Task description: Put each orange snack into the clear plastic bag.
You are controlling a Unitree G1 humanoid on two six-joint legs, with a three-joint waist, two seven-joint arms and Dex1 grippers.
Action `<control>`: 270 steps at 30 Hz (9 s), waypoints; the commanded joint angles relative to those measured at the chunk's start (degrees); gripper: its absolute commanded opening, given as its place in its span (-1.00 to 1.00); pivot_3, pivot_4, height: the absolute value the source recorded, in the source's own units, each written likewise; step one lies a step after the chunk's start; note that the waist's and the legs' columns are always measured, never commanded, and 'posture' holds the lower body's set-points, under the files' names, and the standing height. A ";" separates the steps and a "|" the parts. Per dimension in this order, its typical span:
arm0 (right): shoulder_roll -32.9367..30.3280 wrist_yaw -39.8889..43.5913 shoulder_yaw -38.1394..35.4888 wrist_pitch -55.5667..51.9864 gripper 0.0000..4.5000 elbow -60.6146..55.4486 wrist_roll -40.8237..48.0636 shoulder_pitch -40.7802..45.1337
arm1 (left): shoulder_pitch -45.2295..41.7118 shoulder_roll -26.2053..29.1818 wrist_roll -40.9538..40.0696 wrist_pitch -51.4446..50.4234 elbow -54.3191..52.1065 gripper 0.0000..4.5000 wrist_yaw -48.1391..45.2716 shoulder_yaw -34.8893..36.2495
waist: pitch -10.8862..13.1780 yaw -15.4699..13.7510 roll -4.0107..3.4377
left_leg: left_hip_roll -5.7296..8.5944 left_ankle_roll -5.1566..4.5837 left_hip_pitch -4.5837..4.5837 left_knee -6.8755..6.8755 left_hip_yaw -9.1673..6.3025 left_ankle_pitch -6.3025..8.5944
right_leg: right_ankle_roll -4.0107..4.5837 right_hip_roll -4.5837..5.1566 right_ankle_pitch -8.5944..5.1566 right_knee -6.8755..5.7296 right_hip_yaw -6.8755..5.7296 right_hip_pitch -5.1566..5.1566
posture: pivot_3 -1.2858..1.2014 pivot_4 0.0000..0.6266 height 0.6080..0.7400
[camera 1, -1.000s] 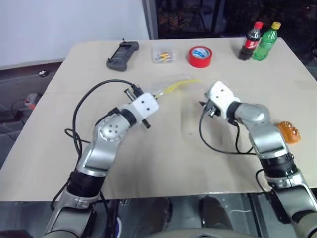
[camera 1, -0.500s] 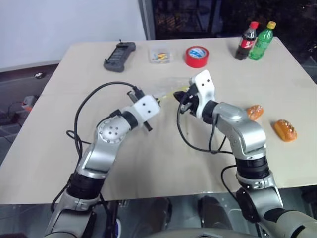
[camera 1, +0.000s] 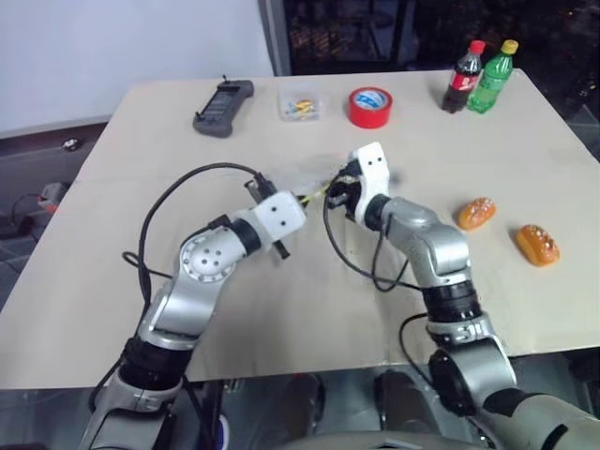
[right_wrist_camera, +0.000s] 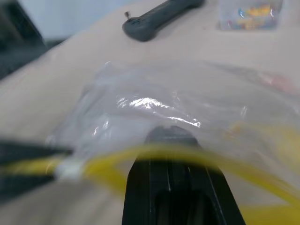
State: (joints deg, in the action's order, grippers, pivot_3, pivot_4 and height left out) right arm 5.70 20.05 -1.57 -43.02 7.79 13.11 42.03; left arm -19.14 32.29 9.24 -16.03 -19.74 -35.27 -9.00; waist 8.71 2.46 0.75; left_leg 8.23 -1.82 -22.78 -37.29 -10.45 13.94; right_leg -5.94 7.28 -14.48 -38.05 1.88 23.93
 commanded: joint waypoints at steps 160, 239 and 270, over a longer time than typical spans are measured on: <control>-37.80 10.19 -8.55 -5.46 0.06 -44.16 15.95 -30.12 | 2.42 1.66 -17.86 19.13 13.32 -1.00 -13.02 5.63 | 0.01 -1.28 -0.20 | -0.58 0.05 0.14 0.00 0.63 0.09 | 0.10 -0.45 0.24 0.10 0.49 0.07 | 0.03 -0.52 1.00; -36.90 20.59 14.54 10.81 0.99 -39.42 -5.22 -16.37 | -2.93 0.88 -0.97 5.10 1.36 -1.00 -2.83 -1.72 | 0.05 -1.84 -0.11 | -0.51 0.06 0.04 -0.01 0.54 0.10 | 0.12 -0.46 0.25 0.18 0.42 0.11 | 0.03 -0.52 1.00; -52.60 24.74 7.31 26.16 -0.27 -30.99 -15.99 -17.56 | -1.50 2.20 -4.10 5.42 1.69 -1.00 -3.59 1.04 | 0.08 -1.84 -0.05 | -0.52 0.06 0.04 -0.03 0.60 0.10 | 0.12 -0.42 0.25 0.20 0.43 0.09 | 0.03 -0.52 1.00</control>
State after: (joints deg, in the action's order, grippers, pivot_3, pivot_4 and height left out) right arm -46.22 44.09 7.87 -17.46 -20.64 -3.68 23.63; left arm -20.48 34.12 5.47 -11.41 -16.78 -39.06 -9.44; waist 8.79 0.63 0.70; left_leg 7.71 -1.76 -22.74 -37.32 -9.84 14.04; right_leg -5.82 6.85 -14.23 -37.86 2.31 24.02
